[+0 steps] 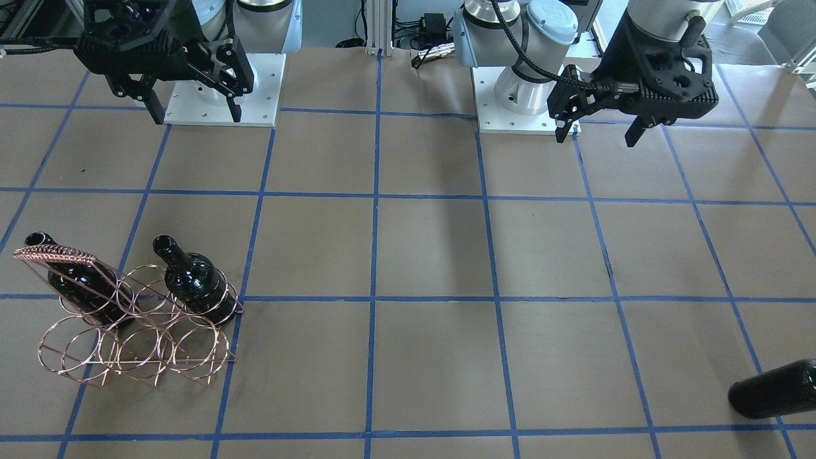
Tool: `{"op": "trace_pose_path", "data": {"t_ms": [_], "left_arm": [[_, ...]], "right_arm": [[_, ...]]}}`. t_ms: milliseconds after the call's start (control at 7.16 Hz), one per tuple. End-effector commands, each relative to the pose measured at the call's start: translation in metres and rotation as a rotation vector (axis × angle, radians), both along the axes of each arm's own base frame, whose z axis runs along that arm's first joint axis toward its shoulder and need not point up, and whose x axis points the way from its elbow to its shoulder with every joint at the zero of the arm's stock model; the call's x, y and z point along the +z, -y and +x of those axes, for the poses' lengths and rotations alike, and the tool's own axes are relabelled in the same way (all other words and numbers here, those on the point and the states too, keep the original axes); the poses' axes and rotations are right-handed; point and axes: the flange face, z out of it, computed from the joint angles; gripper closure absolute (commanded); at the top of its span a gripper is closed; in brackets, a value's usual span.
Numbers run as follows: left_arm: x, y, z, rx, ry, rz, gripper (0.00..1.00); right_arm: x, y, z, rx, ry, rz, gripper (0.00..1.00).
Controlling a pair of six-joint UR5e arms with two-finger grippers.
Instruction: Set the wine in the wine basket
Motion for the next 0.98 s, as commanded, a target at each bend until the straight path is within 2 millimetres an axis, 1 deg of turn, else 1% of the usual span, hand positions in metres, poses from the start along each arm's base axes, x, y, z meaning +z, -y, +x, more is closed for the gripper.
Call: {"op": "trace_pose_path", "data": {"t_ms": [0, 279, 419, 559, 838], "left_arm": [[0.0024, -0.0004, -0.0035, -0.002, -0.004, -0.004, 0.0], [0.0055, -0.0034, -0.0068, -0.001, -0.041, -0.01, 0.0], [0.0048, -0.0026, -0.0038, 0.006, -0.047, -0.009, 0.0], [0.0035, -0.0031, -0.0061, 0.005, -0.049, -0.008, 0.0], [0.0047, -0.0032, -0.0061, 0.008, -0.048, -0.014, 0.0]], "right_arm": [[-0.0047, 0.001, 0.0008, -0.004, -0.002, 0.016, 0.0], [-0.0075, 0.0027, 0.001, -0.001, -0.001, 0.021, 0.0], [-0.0104, 0.0061, 0.0011, 0.0, -0.003, 0.022, 0.0], [-0.0138, 0.0091, 0.0011, -0.003, -0.005, 0.028, 0.0], [-0.013, 0.0094, 0.0013, 0.0, -0.003, 0.025, 0.0]]}}
